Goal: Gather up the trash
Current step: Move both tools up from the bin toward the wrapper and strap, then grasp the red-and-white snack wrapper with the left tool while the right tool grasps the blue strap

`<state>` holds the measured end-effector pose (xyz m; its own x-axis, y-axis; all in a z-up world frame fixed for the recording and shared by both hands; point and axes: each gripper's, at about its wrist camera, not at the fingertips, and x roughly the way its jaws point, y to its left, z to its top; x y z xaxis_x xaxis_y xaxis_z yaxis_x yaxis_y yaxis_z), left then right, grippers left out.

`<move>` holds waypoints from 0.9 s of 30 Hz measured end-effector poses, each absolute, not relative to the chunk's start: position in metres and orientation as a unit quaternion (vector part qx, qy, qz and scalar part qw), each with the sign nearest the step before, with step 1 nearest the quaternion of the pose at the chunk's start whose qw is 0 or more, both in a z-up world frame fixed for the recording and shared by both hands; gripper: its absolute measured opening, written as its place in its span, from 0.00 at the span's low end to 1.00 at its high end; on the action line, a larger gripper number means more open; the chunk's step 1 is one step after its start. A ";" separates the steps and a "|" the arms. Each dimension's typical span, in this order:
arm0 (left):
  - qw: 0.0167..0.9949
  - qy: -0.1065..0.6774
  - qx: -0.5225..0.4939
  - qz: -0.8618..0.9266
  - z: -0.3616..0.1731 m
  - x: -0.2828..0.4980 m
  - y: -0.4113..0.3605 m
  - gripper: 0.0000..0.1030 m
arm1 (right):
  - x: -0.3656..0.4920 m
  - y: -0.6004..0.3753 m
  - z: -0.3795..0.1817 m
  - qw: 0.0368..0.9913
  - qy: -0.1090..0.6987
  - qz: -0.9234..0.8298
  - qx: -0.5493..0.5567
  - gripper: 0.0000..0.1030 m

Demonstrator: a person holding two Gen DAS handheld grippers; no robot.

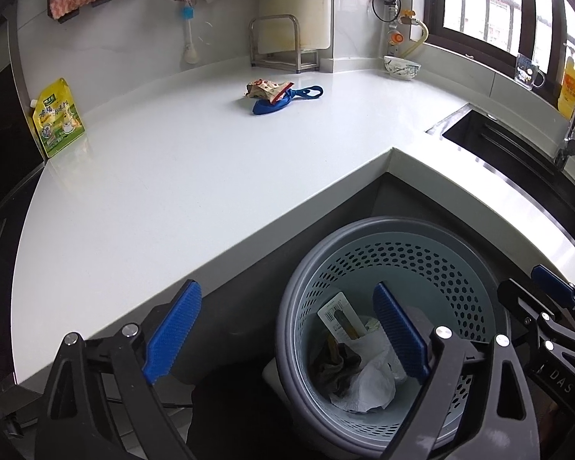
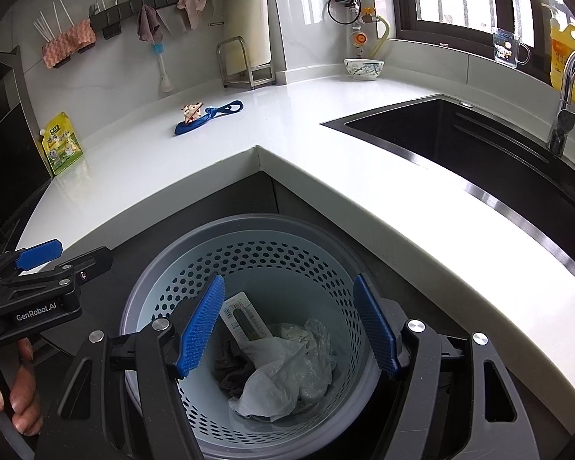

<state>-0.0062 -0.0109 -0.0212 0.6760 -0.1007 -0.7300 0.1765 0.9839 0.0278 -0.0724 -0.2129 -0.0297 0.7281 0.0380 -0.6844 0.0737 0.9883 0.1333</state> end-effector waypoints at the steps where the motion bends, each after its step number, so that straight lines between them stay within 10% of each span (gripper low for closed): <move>1: 0.915 0.395 0.045 -0.076 -0.018 -0.003 -0.010 0.87 | -0.070 -0.213 -0.029 0.926 0.369 -0.010 0.076 0.66; 27: 0.924 0.380 -0.047 0.014 0.035 0.221 0.009 0.92 | 0.039 -0.220 -0.013 0.928 0.368 0.013 0.059 0.68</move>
